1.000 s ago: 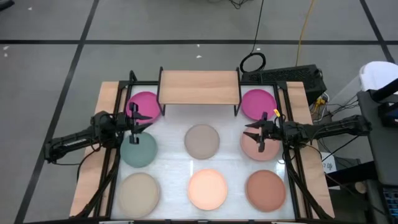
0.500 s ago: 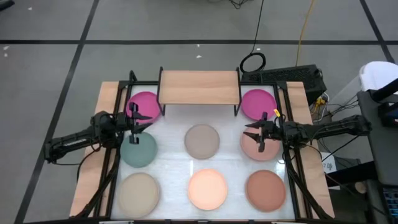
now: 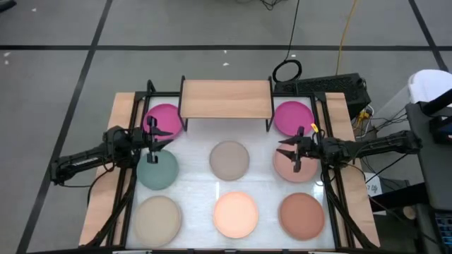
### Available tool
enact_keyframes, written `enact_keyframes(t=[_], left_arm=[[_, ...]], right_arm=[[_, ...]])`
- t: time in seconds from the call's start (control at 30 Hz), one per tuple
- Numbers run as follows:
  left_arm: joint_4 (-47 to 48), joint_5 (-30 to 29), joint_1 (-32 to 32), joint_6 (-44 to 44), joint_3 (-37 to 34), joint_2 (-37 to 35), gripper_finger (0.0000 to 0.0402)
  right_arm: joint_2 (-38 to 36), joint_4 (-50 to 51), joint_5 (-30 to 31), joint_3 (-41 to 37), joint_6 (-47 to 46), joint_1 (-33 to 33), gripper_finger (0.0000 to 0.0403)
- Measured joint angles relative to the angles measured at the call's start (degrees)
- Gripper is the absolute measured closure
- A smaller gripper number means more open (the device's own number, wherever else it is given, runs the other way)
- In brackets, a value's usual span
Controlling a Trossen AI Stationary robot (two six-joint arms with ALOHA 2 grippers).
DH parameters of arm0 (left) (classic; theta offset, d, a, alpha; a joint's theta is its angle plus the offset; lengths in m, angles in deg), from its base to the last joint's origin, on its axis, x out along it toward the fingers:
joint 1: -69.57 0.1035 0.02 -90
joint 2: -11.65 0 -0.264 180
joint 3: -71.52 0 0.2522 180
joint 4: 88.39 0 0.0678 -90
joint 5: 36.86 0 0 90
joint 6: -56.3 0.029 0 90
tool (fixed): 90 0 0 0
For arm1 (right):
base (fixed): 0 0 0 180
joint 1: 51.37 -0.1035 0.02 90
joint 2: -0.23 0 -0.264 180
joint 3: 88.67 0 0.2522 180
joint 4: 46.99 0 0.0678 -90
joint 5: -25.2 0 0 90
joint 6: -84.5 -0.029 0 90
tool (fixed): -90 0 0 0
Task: Place and stack plates onto a shelf
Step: Put the gray plate on the shelf
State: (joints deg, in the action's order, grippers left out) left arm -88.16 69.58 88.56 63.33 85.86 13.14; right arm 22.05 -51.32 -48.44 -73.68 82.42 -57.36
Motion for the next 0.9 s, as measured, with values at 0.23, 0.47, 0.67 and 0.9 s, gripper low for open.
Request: enact_keyframes(t=[0.23,0.47,0.67,0.9], left_arm=[[0.01,0.00,0.00,0.00,0.00,0.01,0.0287],[0.00,-0.01,0.00,0.00,0.01,-0.01,0.0287],[-0.01,0.00,0.00,0.00,0.00,0.01,0.0287],[0.01,-0.01,0.00,0.00,0.00,0.01,0.0287]], right_arm=[[0.00,-4.81,0.00,0.00,-0.24,0.00,0.0248],[-0.01,-14.76,0.00,-0.01,-0.24,0.01,0.0248],[-0.01,-18.30,0.00,-0.01,-0.24,0.01,0.0248],[0.01,-23.50,4.84,-0.01,-0.11,0.01,0.0248]])
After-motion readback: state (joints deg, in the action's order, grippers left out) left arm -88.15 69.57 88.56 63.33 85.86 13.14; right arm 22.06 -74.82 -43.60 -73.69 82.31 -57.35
